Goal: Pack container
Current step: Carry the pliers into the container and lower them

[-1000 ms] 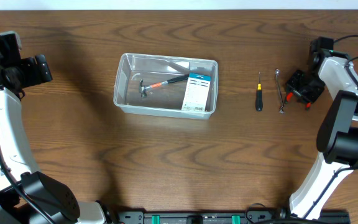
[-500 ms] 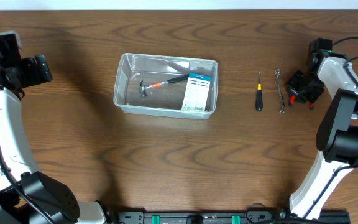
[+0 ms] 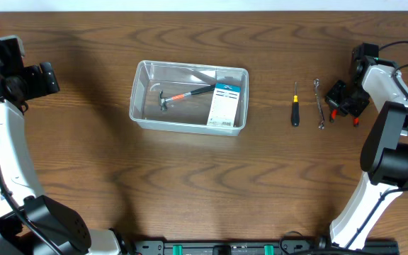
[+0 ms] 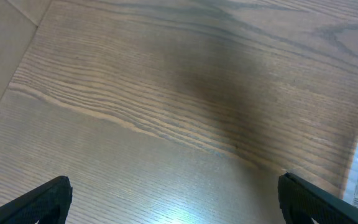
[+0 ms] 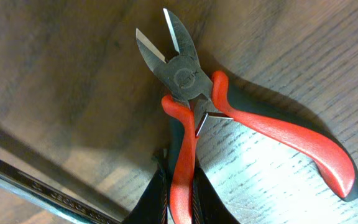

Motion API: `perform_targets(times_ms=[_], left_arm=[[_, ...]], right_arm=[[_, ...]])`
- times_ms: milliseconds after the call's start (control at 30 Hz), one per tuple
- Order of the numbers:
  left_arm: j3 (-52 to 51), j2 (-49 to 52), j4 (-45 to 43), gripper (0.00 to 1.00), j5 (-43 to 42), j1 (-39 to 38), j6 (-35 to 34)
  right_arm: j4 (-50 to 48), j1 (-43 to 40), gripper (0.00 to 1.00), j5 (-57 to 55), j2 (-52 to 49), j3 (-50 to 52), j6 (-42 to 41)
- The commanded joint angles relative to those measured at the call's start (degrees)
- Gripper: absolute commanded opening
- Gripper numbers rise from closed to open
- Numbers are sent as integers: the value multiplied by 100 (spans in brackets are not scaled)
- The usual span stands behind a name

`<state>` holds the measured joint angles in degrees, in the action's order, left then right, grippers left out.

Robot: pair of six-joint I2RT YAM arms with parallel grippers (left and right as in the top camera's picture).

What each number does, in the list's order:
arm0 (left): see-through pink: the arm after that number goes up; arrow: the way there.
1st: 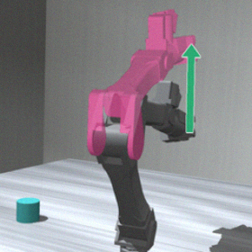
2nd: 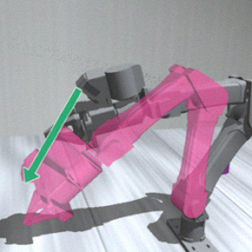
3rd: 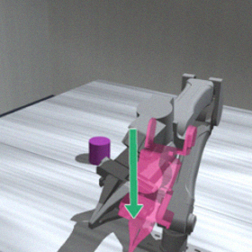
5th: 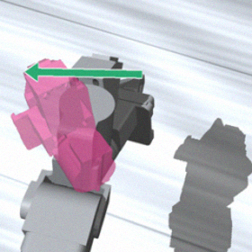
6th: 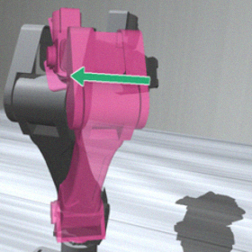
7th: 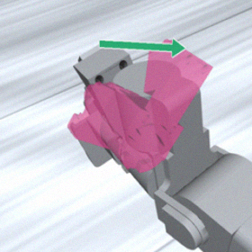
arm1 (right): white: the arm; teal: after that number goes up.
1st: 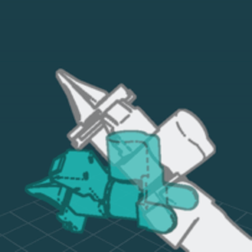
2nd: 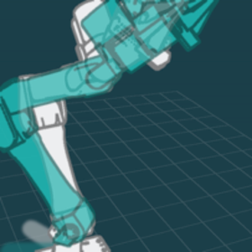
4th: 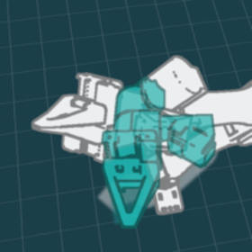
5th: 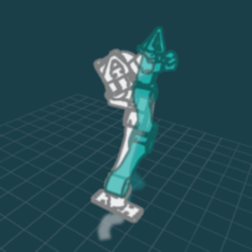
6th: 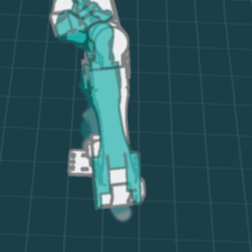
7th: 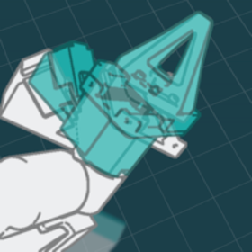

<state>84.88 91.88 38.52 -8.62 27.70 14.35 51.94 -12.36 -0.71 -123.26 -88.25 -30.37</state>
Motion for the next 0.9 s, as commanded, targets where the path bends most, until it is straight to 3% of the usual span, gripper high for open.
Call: perform_targets(times_ms=[0, 167, 367, 600, 700, 867], left_arm=[[37, 39, -2, 98, 9, 20, -33], [37, 39, -2, 98, 9, 20, -33], [37, 39, -2, 98, 9, 20, -33], [37, 39, -2, 98, 11, 20, -33], [37, 39, -2, 98, 9, 20, -33], [37, 39, -2, 98, 9, 20, -33]], right_arm=[[144, 81, 1, -37, 57, 17, 334], [308, 234, 1, 179, 822, 17, 490], [55, 1086, 1, 212, 2291, 15, 1113], [-1158, 3101, 1, 592, 3335, 17, 3067], [-1683, 4035, 1, 590, 3215, 17, 3958], [-2188, 4896, 1, 592, 2527, 17, 5490]])
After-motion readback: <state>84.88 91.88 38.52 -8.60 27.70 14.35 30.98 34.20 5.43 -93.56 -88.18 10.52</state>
